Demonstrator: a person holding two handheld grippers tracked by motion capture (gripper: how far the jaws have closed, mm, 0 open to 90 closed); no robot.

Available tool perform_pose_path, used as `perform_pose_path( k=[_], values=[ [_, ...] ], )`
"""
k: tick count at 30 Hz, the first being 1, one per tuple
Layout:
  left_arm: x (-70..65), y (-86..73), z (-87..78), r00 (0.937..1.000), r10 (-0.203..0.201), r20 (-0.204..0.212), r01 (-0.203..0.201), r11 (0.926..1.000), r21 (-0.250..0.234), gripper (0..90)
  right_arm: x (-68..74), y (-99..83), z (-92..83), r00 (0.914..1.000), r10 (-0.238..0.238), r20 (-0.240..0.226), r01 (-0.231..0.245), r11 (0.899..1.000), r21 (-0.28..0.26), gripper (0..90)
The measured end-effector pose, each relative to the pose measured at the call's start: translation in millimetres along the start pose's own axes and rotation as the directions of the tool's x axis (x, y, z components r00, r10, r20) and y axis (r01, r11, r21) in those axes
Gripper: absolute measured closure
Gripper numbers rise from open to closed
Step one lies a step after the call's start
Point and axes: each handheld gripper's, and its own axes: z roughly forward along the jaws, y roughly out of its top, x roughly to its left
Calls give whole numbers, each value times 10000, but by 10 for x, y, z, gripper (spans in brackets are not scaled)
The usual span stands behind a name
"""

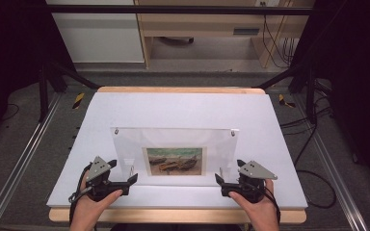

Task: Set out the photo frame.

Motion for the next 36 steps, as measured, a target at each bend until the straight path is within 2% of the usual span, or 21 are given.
perform_pose_path(
  k=[4,13,24,36],
  values=[
    [5,10,-7,9997,-122,-203,120,9999,-119,41,5,12,-14,10000,-32,-35,31,9999,-127,81],
    [2,18,-76,9999,-123,-119,118,9992,-394,44,-3,36,-98,9999,-50,89,54,9988,-480,81],
    [-25,7,-154,9999,-150,-3,149,9982,-584,48,-14,13,-200,9997,-95,219,107,9982,-589,81],
    [-28,-1,-230,9998,-121,-165,109,9974,-717,53,-39,-36,-314,9993,-96,366,119,9979,-636,81]
  ],
)
